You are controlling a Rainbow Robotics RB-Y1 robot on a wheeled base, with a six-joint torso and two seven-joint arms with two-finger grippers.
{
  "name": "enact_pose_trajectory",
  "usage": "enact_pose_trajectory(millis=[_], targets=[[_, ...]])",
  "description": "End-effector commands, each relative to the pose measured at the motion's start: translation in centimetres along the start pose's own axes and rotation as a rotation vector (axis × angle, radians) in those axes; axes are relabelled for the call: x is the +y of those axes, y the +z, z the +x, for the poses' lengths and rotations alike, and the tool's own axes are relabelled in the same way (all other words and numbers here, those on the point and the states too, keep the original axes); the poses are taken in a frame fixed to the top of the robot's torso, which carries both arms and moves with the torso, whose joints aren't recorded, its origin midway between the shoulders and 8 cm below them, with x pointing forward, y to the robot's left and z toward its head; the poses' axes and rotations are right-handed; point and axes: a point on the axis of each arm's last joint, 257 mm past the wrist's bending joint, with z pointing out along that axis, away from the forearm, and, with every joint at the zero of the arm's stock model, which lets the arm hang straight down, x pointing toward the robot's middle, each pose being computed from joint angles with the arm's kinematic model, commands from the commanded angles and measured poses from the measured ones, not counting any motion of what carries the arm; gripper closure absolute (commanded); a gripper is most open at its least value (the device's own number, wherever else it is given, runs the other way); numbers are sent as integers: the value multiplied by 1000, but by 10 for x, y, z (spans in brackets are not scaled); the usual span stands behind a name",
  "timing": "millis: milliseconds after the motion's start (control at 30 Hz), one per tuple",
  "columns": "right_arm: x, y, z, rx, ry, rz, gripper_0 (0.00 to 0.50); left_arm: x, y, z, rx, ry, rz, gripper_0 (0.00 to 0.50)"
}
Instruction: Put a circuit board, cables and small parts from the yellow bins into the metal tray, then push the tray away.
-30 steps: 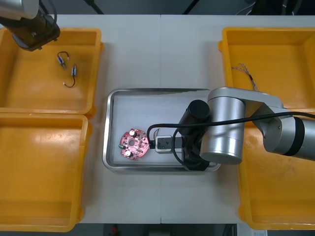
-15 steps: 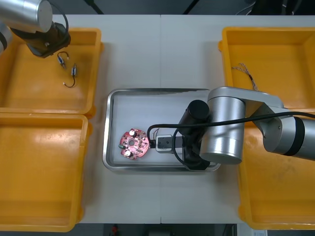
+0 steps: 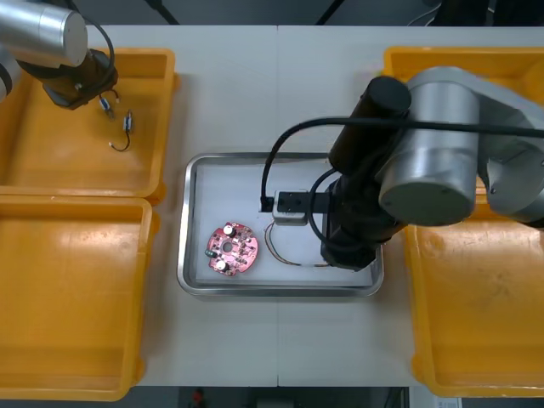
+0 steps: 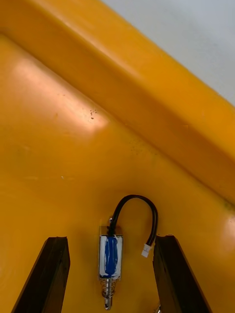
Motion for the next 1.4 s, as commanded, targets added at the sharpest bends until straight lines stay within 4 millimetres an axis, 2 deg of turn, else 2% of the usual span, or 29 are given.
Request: enact_pose_trajectory(millis=[33,300,567,933,967,1000,1033,1067,1100,1133,1167,1400], targets=[[-30,-42,4,-31,149,62,0,-8,5,9,12,43,34,0],[-56,-68,31,-79,451,93,0,-4,13,17,13,60,30,0],[-83,-96,78,-88,766,149,0,4,18,25,26,63,10,0],[-113,-114,132,-87,1067,215,0,9,30,40,39,63,15,0],[-116,-116,136,-86,1086,218,0,7,29,40,39,66,16,17],[-118,-117,140,-86,1104,216,0,7,29,40,39,67,16,105],[-122,-118,145,-87,1130,214,0,8,29,39,38,68,16,282],[-124,-119,147,-87,1142,212,0,8,29,39,38,68,16,374],[-128,-120,153,-89,1169,210,0,7,29,39,37,70,17,442],[-132,-121,158,-90,1186,209,0,8,29,39,37,73,15,484],[-134,-121,160,-87,1196,210,0,8,30,40,37,75,15,499],[-162,-126,180,-69,1280,209,0,9,30,37,29,96,12,500]])
